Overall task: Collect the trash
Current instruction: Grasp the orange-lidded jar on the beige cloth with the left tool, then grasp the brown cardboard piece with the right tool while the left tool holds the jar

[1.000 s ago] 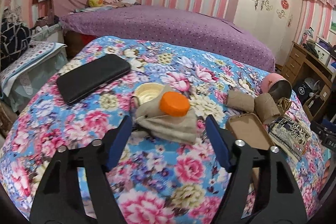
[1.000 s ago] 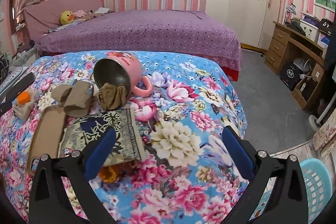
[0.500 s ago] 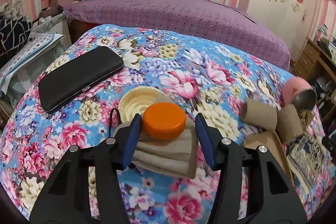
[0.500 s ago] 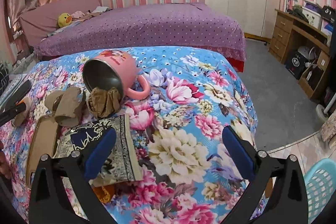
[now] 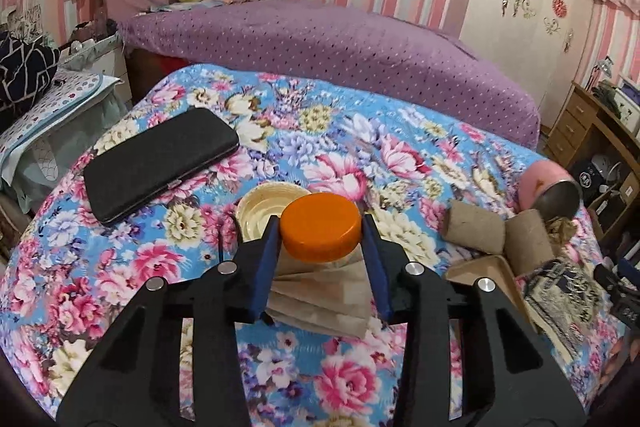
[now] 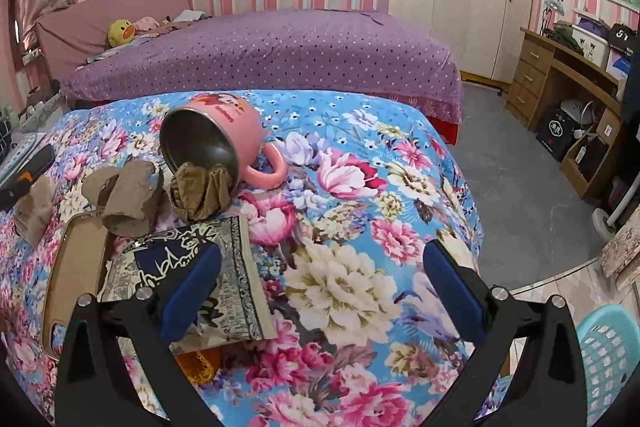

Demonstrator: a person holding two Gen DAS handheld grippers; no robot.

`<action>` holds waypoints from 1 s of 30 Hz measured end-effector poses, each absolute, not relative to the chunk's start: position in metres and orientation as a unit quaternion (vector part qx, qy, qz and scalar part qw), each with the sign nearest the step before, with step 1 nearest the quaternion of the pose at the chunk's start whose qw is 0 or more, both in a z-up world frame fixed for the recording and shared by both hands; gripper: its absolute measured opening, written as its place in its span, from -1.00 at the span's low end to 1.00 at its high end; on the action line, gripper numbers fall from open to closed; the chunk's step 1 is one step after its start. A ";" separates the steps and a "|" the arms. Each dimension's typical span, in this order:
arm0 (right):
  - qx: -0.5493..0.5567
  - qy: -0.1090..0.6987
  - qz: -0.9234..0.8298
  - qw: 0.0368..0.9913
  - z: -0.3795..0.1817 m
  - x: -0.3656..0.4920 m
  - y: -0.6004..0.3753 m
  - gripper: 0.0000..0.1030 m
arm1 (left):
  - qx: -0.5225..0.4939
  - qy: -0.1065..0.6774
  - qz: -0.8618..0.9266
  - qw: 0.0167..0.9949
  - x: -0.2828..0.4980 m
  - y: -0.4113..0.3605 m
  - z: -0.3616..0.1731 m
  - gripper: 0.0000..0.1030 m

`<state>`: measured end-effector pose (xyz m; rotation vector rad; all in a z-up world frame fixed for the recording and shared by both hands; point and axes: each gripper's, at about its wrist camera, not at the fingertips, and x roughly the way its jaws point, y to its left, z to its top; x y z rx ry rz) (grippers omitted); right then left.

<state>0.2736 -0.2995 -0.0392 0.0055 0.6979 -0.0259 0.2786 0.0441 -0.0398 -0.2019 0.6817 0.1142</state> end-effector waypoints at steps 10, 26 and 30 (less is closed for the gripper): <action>-0.017 0.330 -0.007 0.944 -0.032 0.257 -0.277 0.91 | -0.113 0.307 0.058 0.943 0.240 0.074 -0.019 -0.24; -0.035 0.308 0.075 0.948 -0.005 0.230 -0.193 0.91 | -0.122 0.315 0.112 0.934 0.192 0.166 -0.028 -0.24; -0.057 0.316 0.089 0.943 -0.009 0.232 -0.167 0.91 | -0.126 0.319 0.118 0.932 0.190 0.180 -0.032 -0.24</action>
